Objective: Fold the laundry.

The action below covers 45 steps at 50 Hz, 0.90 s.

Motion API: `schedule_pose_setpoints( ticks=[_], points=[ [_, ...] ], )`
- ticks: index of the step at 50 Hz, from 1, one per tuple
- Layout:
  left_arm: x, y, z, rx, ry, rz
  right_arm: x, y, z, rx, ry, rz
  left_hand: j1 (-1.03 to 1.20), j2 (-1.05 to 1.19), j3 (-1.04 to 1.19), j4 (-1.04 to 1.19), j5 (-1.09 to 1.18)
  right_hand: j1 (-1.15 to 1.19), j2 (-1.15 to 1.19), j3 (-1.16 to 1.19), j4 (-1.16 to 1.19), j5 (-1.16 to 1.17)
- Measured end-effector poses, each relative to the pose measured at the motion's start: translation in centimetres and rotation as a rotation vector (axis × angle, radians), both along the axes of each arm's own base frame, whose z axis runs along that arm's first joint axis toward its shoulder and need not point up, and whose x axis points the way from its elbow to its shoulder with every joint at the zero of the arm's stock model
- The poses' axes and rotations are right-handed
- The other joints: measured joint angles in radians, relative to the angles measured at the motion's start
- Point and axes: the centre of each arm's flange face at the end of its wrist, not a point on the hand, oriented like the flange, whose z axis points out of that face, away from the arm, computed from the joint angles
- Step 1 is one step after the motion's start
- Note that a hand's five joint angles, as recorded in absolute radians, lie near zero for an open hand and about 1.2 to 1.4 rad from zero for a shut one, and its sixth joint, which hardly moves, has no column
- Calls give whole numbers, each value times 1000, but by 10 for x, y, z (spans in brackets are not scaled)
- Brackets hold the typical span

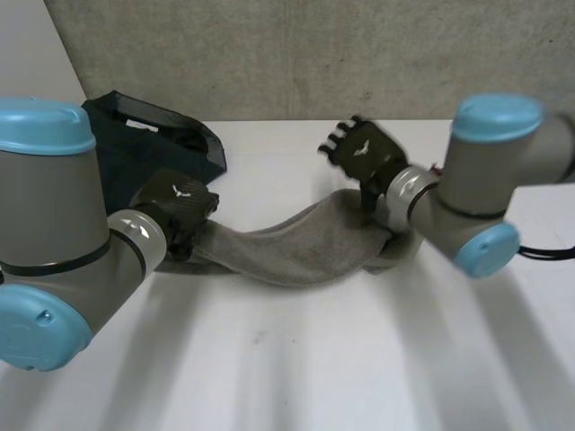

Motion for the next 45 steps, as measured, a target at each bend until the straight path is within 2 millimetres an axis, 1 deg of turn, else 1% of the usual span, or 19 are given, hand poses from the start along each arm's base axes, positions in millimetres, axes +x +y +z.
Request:
schedule_pose_setpoints(
  ticks=[1, 2, 3, 4, 6, 7, 10, 12, 16, 18, 23, 24, 32, 35, 36, 37, 39, 44, 45],
  points=[
    [0, 0, 4, -7, 10, 6, -8, -3, 18, 47, -89, -39, 0, 0, 0, 0, 0, 0, 0, 0, -1, 0],
    [0, 0, 4, -7, 10, 6, -8, -3, 18, 47, -89, -39, 0, 0, 0, 0, 0, 0, 0, 0, -1, 0],
    [1, 1, 12, -26, 30, 12, -20, -5, 41, 106, -198, -84, 0, 0, 0, 0, 0, 0, 0, 0, -1, 0],
    [1, 1, 12, -26, 30, 12, -20, -5, 41, 106, -198, -84, 0, 0, 0, 0, 0, 0, 0, 0, -1, 0],
    [3, 3, 25, -55, 52, 15, -40, -7, 68, 184, -326, -137, 0, 0, 0, 0, 1, 0, 0, 0, -1, 0],
    [3, 4, 30, -70, 62, 15, -48, -8, 76, 217, -366, -154, 0, 0, 0, 0, 12, 0, 0, 0, -1, 0],
    [5, 8, 45, -108, 84, 11, -71, -12, 90, 309, -436, -193, 0, 0, 0, 0, 19, 2, 4, 4, 2, 3],
    [6, 10, 53, -129, 94, 6, -81, -13, 91, 355, -448, -206, 0, 0, 0, 0, 19, 44, 54, 50, 50, 46],
    [6, 14, 62, -157, 105, -7, -94, -18, 86, 433, -436, -227, 0, 0, 0, 0, 19, 106, 119, 122, 119, 115],
    [6, 16, 66, -168, 105, -14, -98, -23, 73, 483, -408, -243, 0, 0, 0, 0, 19, 185, 188, 198, 194, 188],
    [6, 16, 66, -176, 96, -22, -98, -33, 45, 563, -358, -274, 0, 0, 0, 0, 19, 232, 228, 238, 247, 238],
    [6, 16, 66, -176, 93, -23, -97, -36, 33, 588, -342, -285, 0, 0, 0, 0, 19, 236, 231, 245, 253, 245],
    [6, 9, 57, -160, 73, -15, -79, -44, -20, 661, -284, -336, 0, 0, 0, 0, 19, 345, 360, 355, 358, 348],
    [7, 5, 52, -150, 60, -9, -71, -45, -32, 663, -285, -346, 0, 0, 0, 0, 19, 404, 419, 416, 414, 403],
    [7, 2, 50, -147, 54, -6, -67, -45, -35, 660, -290, -346, 0, 0, 0, 0, 19, 487, 503, 486, 483, 471],
    [8, -1, 48, -144, 49, -2, -64, -46, -37, 656, -296, -345, 0, 0, 0, 0, 19, 681, 718, 691, 689, 673],
    [9, -7, 44, -143, 41, 5, -60, -48, -39, 642, -307, -342, 0, 0, 0, 0, 19, 836, 896, 883, 885, 850],
    [9, -28, 41, -169, 36, 23, -55, -62, -26, 521, -359, -339, 0, 0, 0, 0, 19, 874, 964, 972, 985, 932],
    [9, -43, 43, -207, 40, 34, -54, -73, -11, 415, -398, -342, 0, 0, 2, 1, 19, 876, 964, 972, 987, 935]
  ],
)
